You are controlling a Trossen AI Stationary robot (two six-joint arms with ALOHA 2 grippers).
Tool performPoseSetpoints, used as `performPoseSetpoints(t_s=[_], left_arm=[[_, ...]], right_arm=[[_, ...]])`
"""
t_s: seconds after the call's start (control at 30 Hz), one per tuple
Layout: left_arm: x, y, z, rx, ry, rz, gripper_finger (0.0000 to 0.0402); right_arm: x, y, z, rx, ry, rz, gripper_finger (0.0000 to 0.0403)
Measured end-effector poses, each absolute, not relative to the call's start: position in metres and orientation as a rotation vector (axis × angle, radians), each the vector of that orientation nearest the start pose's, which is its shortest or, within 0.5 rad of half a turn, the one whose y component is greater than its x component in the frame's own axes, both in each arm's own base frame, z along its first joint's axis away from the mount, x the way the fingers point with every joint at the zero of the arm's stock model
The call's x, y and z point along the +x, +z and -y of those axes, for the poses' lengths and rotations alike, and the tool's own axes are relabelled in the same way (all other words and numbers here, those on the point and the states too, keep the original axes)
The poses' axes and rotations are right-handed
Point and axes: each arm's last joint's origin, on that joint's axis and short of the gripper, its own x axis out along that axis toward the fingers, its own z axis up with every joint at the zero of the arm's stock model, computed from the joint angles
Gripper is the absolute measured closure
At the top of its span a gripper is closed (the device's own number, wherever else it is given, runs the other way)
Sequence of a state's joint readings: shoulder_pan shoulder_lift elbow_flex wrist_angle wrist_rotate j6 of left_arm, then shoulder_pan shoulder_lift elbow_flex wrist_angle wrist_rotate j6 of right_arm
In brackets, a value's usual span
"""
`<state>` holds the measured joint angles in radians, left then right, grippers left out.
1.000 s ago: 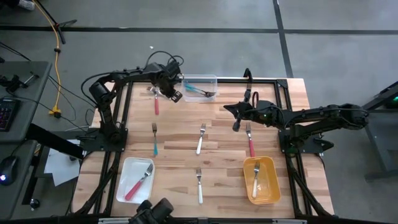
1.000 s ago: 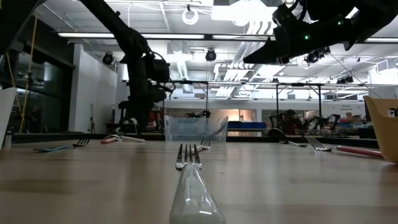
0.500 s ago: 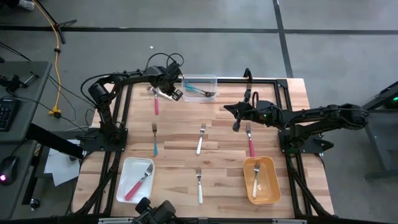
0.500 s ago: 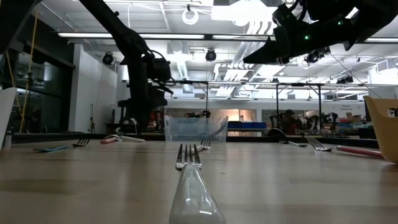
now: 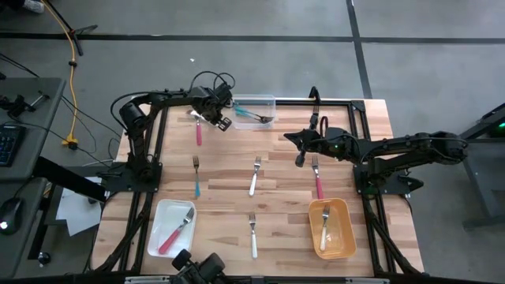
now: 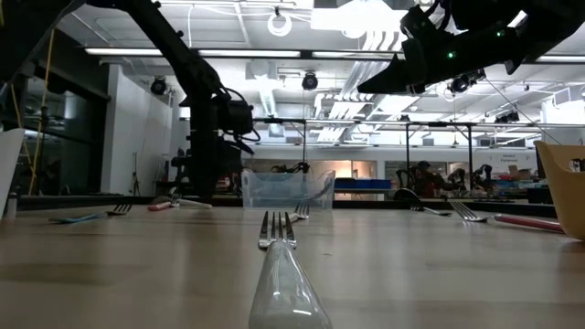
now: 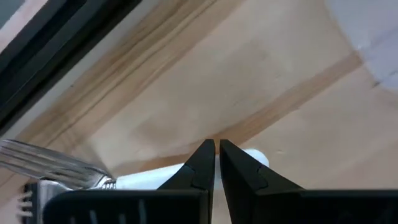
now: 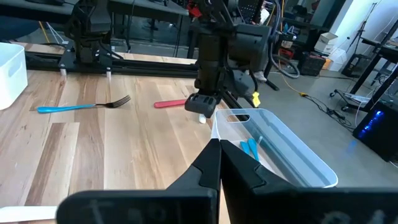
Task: Sort silverware by color (type)
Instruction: Put the white fork into the yellow bin
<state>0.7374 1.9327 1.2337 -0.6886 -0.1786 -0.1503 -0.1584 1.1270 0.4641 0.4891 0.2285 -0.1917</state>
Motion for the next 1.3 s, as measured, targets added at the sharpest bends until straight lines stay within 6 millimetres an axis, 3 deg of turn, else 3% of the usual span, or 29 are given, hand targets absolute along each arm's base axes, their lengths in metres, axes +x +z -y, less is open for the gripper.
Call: performPoseSetpoints(t_s=[0.23, 0.4, 0.63, 0.8, 1.1, 1.3], left_arm=[[0.263, 0.143, -0.234, -0.488, 0.822, -1.392, 0.0383], [0.271, 0.142, -0.215, -0.402, 0.698, -1.488, 0.0383], [0.29, 0.143, -0.18, -0.152, 0.425, -1.592, 0.0383], [0.296, 0.146, -0.158, 0.132, 0.258, -1.707, 0.0383], [0.289, 0.156, -0.168, 0.242, 0.162, -1.668, 0.0382], [0.279, 0.143, -0.164, 0.391, 0.09, -1.76, 0.0351]], right_arm=[[0.227, 0.222, 0.043, -0.195, -0.368, -0.211, 0.0402], [0.227, 0.222, 0.043, -0.195, -0.368, -0.211, 0.0402], [0.227, 0.222, 0.043, -0.195, -0.368, -0.212, 0.0402], [0.227, 0.221, 0.043, -0.195, -0.367, -0.22, 0.0402], [0.227, 0.22, 0.043, -0.196, -0.365, -0.236, 0.0402], [0.227, 0.219, 0.043, -0.196, -0.365, -0.237, 0.0402]])
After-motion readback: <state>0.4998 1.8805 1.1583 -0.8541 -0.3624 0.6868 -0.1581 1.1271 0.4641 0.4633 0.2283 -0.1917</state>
